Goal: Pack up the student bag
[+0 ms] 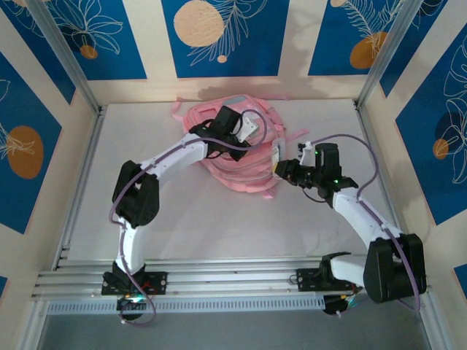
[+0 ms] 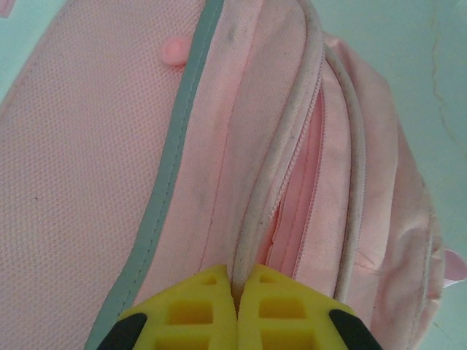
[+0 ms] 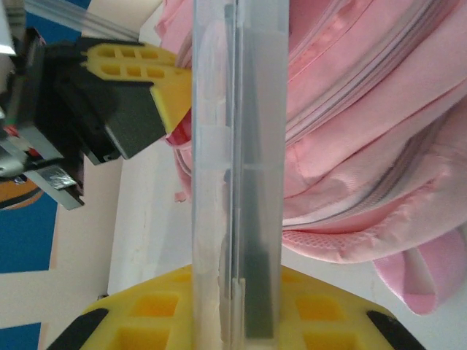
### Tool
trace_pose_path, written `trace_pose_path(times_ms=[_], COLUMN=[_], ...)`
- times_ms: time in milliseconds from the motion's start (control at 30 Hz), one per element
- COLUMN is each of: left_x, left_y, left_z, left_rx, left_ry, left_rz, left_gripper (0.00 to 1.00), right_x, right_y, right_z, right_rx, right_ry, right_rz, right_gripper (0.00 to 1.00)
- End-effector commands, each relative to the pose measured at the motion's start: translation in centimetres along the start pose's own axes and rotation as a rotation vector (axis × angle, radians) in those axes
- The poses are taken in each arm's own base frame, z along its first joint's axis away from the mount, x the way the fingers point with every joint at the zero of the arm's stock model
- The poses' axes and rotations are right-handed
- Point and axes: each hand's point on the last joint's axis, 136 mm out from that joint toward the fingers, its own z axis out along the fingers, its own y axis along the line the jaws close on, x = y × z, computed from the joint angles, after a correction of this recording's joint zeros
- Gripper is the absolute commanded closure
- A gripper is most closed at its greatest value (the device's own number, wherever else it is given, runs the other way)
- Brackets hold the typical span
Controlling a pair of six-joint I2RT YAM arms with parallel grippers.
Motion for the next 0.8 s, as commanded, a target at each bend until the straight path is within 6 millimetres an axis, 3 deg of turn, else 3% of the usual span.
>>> trace_pose_path(times_ms=[0, 267, 567, 767], left_x=[-2.1, -5.0, -6.6, -7.9], left_y=[0.1, -1.0, -3.1, -3.2], left_z=[-1.3, -3.7, -5.5, -7.0], left_rx=[0.088, 0.181, 0.295, 0.301], left_ry=[-0.065, -0.182, -0.263, -0.310], left_rz=[-0.132, -0.270, -0.314, -0.304], left_gripper=[1.00, 1.00, 1.00, 1.00], right_x=[-0.9, -2.8, -6.5, -6.7], right_y=[2.2, 3.0, 3.9, 5.3], right_z=[1.6, 6.3, 10.4, 13.6], right_rx=[-0.071, -0.125, -0.129, -0.145], right_ry=[0.015, 0.072, 0.039, 0.075], right_rz=[0.005, 0.188, 0.329, 0.347], right_gripper=[1.00, 1.00, 1.00, 1.00])
